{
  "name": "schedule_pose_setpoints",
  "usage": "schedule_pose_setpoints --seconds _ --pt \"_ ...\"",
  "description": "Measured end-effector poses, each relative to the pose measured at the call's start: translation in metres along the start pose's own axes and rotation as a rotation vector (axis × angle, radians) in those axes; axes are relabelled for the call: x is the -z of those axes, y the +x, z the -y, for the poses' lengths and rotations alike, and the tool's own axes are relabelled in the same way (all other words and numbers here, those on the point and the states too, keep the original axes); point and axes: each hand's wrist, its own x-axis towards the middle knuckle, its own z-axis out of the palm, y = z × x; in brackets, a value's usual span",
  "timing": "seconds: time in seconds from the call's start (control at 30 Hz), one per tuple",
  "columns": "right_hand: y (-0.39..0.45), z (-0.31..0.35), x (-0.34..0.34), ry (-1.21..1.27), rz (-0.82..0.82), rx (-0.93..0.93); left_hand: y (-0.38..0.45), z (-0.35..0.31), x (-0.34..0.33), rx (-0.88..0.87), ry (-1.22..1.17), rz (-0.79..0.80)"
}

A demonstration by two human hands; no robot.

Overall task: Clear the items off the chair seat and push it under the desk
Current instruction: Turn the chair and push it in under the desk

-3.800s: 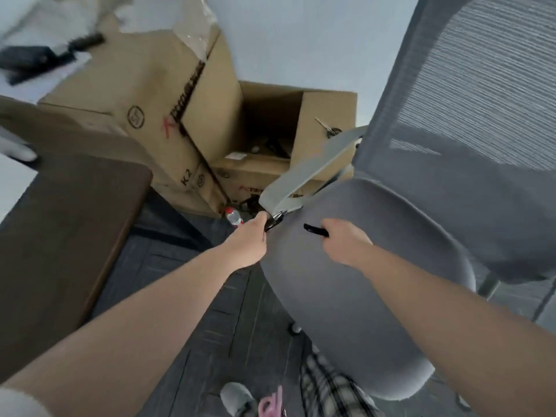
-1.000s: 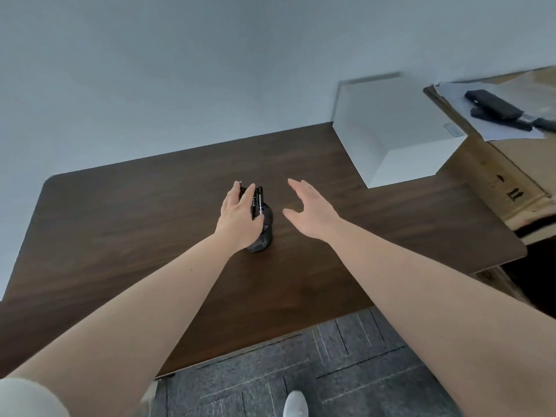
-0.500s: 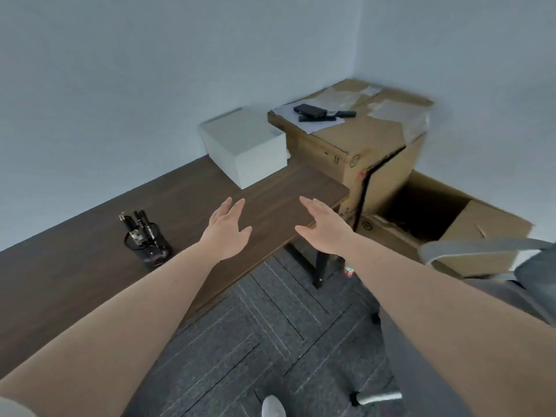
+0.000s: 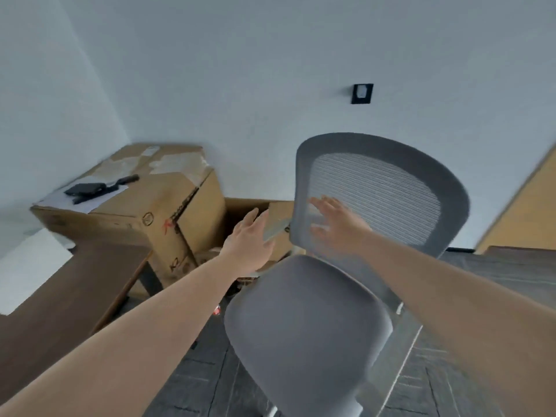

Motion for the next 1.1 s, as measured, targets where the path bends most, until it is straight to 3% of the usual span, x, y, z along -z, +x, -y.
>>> schedule_pose_setpoints --seconds 0.2,0.37,0.7,0.93,1.1 --pt "-0.023 -0.104 0.066 -0.135 -0.112 -0.206 0.071 -0.103 -0.034 -0.243 -0.005 0.003" --pt "-0.024 -0.167 0.104 -0.160 -0.260 -0.349 0.109 -0.165 -0.052 -0.347 -0.016 0.004" --pt "0.053 -0.289 0.142 0.121 -0.238 -0.232 0.165 -0.276 -0.086 -0.156 -0.071 -0.102" --pt "0.100 -0.345 0.169 0.140 -0.036 -0.038 0.182 -0.354 -0.126 0.064 -0.116 -0.098" --pt "0.126 -0.348 0.180 0.108 0.048 0.079 0.192 -0.377 -0.135 0.182 -0.152 -0.073"
